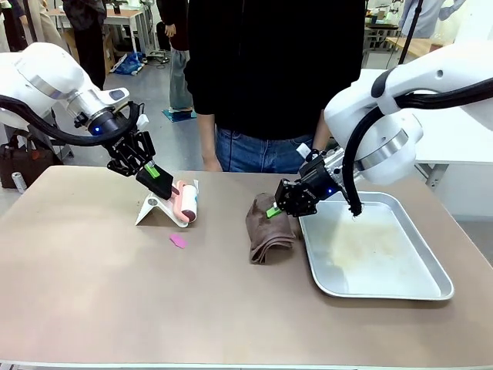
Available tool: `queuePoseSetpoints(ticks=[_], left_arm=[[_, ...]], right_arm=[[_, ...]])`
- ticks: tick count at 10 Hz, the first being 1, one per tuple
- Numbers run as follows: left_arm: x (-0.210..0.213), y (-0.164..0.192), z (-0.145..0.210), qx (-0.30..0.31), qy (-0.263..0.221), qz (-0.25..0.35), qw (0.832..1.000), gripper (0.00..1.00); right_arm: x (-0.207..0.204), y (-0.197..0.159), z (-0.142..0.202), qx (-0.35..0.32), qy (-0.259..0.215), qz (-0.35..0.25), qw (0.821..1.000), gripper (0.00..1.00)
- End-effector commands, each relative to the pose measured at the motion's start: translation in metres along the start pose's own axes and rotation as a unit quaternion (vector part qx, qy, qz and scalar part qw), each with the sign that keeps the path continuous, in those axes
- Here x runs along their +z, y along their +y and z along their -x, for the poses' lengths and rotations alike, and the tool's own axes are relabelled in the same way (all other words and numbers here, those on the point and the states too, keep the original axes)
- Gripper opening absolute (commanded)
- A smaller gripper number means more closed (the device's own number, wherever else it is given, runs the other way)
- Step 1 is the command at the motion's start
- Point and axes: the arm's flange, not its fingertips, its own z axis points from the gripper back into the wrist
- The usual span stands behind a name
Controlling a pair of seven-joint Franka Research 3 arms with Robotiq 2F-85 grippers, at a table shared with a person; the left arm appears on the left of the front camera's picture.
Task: Clean the surface of the table.
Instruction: Return the Lint Roller and towel to their original positions.
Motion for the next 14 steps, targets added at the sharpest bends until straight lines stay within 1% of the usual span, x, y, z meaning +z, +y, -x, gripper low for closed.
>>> queuePoseSetpoints(ticks=[1, 2, 3, 4, 5, 6, 7, 8, 12, 14], left_arm=[[-0.002, 0.002, -0.002, 0.002, 0.008, -0.027, 1.000, 0.22], [-0.002, 0.002, -0.003, 0.002, 0.008, -0.028, 1.000, 0.22], [-0.002, 0.002, -0.003, 0.003, 0.009, -0.028, 1.000, 0.22], [-0.002, 0.002, -0.002, 0.001, 0.008, -0.027, 1.000, 0.22], [-0.002, 0.002, -0.003, -0.001, 0.009, -0.025, 1.000, 0.22], [-0.001, 0.002, -0.003, -0.002, 0.010, -0.026, 1.000, 0.43], [0.000, 0.001, -0.002, -0.002, 0.009, -0.023, 1.000, 0.75], [0.002, 0.000, -0.002, 0.000, 0.007, -0.025, 1.000, 1.00], [0.020, 0.002, 0.002, 0.004, -0.018, -0.012, 1.000, 1.00], [0.032, 0.002, 0.007, 0.002, -0.033, -0.001, 0.999, 1.00]], right_arm=[[-0.004, 0.007, -0.005, -0.013, -0.005, 0.014, 1.000, 0.14], [-0.004, 0.007, -0.006, -0.014, -0.006, 0.017, 1.000, 0.18], [-0.004, 0.007, -0.006, -0.015, -0.006, 0.016, 1.000, 0.21], [-0.004, 0.006, -0.006, -0.016, -0.007, 0.016, 1.000, 0.28], [-0.004, 0.005, -0.006, -0.020, -0.005, 0.016, 1.000, 0.59], [-0.004, 0.005, -0.006, -0.022, -0.003, 0.015, 1.000, 0.81], [-0.003, 0.004, -0.006, -0.024, -0.003, 0.013, 1.000, 0.80], [-0.004, 0.003, -0.007, -0.026, -0.004, 0.010, 1.000, 1.00], [-0.004, -0.002, -0.007, -0.034, -0.001, 0.002, 0.999, 1.00], [-0.001, -0.001, -0.006, -0.028, -0.007, 0.009, 1.000, 1.00]])
